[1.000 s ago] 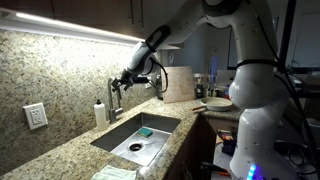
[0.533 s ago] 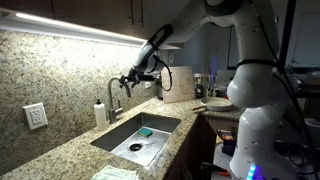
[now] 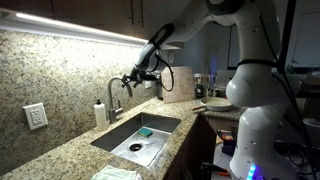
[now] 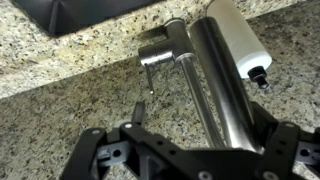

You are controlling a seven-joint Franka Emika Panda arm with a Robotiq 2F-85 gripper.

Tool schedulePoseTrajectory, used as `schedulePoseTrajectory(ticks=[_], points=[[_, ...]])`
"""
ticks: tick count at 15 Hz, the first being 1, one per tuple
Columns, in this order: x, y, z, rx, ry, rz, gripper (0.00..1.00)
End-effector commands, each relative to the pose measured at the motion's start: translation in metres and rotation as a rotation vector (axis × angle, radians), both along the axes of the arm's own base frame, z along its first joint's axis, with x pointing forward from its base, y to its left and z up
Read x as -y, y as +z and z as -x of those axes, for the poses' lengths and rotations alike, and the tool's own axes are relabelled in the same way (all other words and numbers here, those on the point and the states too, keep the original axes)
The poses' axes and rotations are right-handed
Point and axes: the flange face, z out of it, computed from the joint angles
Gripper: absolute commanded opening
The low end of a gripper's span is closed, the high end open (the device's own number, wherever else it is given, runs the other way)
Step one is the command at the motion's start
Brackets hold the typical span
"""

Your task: Close the faucet and center the spout

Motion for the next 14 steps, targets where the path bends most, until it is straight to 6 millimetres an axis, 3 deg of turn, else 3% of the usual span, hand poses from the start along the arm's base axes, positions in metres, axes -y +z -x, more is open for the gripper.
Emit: schedulePoseTrajectory(ticks=[1, 10, 14], points=[[0.001, -0.002, 0.02, -0.043, 0.0, 0.005, 1.0], [-0.024, -0.07, 0.099, -0.335, 0.048, -0.044, 1.0], [-0.065, -0.08, 0.128, -0.478, 0.189, -0.06, 1.0]])
